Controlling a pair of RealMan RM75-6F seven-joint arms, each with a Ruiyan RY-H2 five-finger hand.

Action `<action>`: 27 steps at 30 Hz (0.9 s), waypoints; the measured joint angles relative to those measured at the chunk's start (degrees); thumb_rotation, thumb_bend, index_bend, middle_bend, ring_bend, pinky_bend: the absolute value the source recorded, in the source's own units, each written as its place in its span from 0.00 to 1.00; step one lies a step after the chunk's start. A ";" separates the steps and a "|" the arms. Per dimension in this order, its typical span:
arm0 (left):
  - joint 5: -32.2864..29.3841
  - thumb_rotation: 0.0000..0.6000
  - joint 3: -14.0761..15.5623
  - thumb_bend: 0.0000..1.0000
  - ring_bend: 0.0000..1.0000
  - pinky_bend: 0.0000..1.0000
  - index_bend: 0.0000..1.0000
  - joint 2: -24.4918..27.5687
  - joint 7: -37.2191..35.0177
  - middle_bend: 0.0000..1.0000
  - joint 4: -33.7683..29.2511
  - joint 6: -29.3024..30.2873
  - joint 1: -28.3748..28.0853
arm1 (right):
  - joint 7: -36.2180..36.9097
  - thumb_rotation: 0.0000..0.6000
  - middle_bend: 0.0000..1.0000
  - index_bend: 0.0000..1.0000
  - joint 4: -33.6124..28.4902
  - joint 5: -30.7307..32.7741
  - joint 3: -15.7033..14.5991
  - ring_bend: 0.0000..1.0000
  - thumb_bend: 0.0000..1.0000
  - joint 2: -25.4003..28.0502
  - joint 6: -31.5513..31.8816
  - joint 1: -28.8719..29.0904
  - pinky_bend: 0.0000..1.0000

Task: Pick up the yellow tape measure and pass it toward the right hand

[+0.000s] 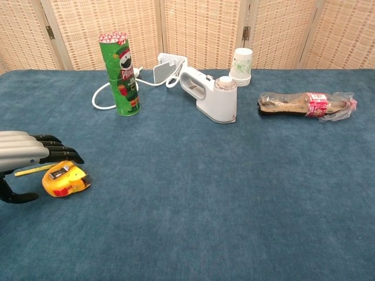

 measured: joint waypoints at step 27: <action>-3.93 1.00 0.95 0.41 0.24 0.08 0.17 -2.64 1.42 0.22 0.66 4.84 1.60 | 0.54 1.00 0.11 0.03 0.22 0.06 0.03 0.27 0.29 -0.19 -0.28 -0.05 0.17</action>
